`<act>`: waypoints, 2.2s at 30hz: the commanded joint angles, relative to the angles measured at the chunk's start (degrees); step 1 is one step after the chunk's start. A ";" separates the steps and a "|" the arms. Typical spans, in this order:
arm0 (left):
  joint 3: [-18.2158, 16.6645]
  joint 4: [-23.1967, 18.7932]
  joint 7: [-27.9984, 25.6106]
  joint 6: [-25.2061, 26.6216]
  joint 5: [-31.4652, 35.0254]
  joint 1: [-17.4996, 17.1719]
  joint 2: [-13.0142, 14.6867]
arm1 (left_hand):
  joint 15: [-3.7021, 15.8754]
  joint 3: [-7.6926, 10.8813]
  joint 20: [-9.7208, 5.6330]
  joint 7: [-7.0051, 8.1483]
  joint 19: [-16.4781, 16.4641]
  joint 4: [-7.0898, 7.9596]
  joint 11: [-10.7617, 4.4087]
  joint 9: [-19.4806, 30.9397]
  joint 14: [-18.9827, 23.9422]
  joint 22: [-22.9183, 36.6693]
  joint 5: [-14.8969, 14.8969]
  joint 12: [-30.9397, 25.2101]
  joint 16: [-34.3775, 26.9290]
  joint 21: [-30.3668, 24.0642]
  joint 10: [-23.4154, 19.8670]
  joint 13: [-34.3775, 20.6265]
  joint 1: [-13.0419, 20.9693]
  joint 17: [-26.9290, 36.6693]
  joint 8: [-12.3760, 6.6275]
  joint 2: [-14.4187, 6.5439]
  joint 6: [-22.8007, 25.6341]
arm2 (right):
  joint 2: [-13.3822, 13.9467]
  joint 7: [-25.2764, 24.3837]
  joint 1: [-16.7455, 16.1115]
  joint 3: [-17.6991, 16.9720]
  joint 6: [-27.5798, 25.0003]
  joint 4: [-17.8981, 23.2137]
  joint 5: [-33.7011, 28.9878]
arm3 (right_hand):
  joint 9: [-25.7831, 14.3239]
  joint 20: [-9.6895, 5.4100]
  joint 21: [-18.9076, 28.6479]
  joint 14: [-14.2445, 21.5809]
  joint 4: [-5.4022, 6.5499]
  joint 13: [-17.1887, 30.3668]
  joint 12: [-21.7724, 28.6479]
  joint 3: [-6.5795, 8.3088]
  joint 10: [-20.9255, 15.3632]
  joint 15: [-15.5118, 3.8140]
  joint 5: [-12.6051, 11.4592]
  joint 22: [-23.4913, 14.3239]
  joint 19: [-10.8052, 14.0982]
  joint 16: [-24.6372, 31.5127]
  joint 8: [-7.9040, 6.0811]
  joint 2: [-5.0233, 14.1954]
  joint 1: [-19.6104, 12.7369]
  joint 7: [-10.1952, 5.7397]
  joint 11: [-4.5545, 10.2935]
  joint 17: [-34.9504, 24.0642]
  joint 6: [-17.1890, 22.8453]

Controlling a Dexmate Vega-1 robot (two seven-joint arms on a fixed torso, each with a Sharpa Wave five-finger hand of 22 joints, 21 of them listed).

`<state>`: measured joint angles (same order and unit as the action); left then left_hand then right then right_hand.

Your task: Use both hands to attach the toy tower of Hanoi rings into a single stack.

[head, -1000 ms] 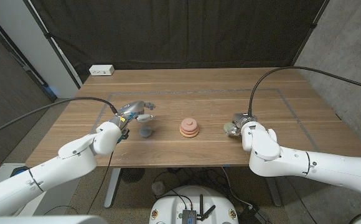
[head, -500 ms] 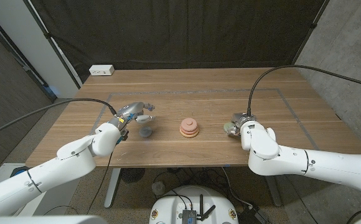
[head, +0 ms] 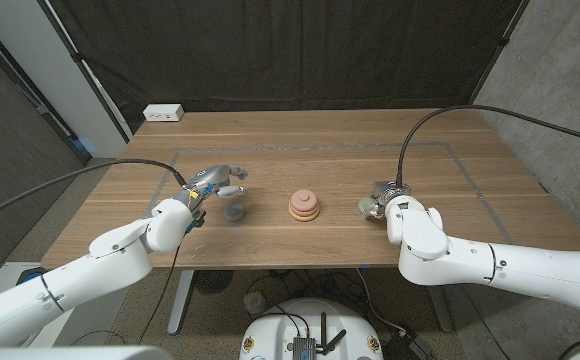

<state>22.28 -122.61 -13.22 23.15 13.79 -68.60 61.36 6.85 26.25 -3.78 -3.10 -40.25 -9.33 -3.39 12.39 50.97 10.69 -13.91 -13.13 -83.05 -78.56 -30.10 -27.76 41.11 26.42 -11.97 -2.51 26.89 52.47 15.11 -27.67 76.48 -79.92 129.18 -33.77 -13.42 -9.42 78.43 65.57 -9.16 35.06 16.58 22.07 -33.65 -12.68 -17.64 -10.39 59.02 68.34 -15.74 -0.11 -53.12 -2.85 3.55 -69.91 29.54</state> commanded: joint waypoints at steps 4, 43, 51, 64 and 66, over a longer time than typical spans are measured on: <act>-0.63 -0.32 -0.42 -0.29 -0.26 -0.64 0.49 | 5.55 0.52 -5.06 -0.04 -0.52 -0.07 -0.20 0.22 0.37 -0.02 -0.33 0.07 0.07 -0.39 -0.52 -0.34 -0.20 0.10 -0.01 -0.40 0.77 | 1.01 -6.53 -0.58 -0.77 -0.06 1.85 3.93 | -0.30 -3.24 0.41 1.30 -0.03 0.72 0.61 0.97 -7.55 0.01 -0.68 -0.10 1.18 1.43 -0.71 2.18 -1.23 -0.70 4.80 -0.54 2.55; 0.23 0.69 0.39 -0.60 -0.60 0.84 -0.42 | 5.55 1.31 -5.19 -0.12 -0.62 -0.22 -0.13 0.30 0.48 -0.02 -0.38 0.04 0.10 -0.46 -1.34 -0.57 -0.77 0.25 -0.02 -0.47 1.36 | 3.09 6.35 -0.06 -0.66 -0.06 7.84 -13.90 | -0.36 -3.24 0.35 2.56 0.25 2.03 0.45 2.16 -10.21 0.08 -0.79 -0.06 2.88 4.47 -1.33 2.94 -0.69 -1.31 4.60 -0.63 5.71; 0.32 0.80 -0.03 -0.46 -0.68 0.77 -0.75 | 5.56 1.47 -5.09 -0.10 -0.47 -0.25 -0.15 0.31 0.45 -0.01 -0.38 0.05 0.13 -0.44 -1.50 -0.61 -0.86 0.23 -0.01 -0.45 1.48 | 3.81 5.54 -0.56 -2.05 2.00 9.02 -12.88 | -0.37 -3.25 0.12 2.50 0.21 2.24 0.30 2.31 -10.20 0.09 -0.80 0.02 2.72 4.79 -1.30 2.86 -0.54 -1.43 4.70 -0.64 5.88; 0.41 0.54 -0.14 -0.65 -0.37 0.76 -0.47 | 5.56 1.72 -5.20 0.06 -0.39 -0.40 -0.25 0.34 0.32 0.01 -0.40 0.20 0.16 -0.47 -1.62 -0.59 -0.96 0.19 0.04 -0.22 1.59 | 5.26 2.80 -6.52 -10.16 9.29 10.67 -9.65 | -0.38 -3.38 -0.21 2.31 -0.14 2.42 -0.29 3.02 -9.91 0.04 -0.92 0.06 2.99 5.45 -1.13 3.12 -1.02 -0.76 3.81 -0.54 6.01; 0.50 0.58 -0.01 -0.64 -0.25 0.93 -0.44 | 5.56 1.75 -5.17 0.09 -0.40 -0.42 -0.27 0.34 0.32 0.01 -0.40 0.22 0.15 -0.48 -1.61 -0.59 -0.95 0.19 0.04 -0.18 1.61 | 5.39 2.70 -7.39 -11.19 10.34 10.79 -9.75 | -0.39 -3.38 -0.06 2.37 -0.23 2.52 -0.40 3.16 -9.79 0.04 -0.93 -0.12 3.30 5.66 -1.08 3.17 -1.18 -0.69 3.77 -0.59 6.02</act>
<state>22.59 -121.92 -13.17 22.59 13.14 -67.87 60.78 6.85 27.52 -3.78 -3.15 -40.25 -9.80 -3.47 12.67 50.97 10.69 -13.91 -13.06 -83.09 -78.56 -31.23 -28.14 40.48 26.43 -11.97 -2.77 28.06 56.78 19.61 -30.66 71.18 -75.20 138.66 -45.25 -13.72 -10.78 78.43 67.58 -10.51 37.34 16.29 23.42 -36.37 -12.70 -18.29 -10.19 61.59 73.56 -16.75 0.05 -52.95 -0.52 0.82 -70.28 31.87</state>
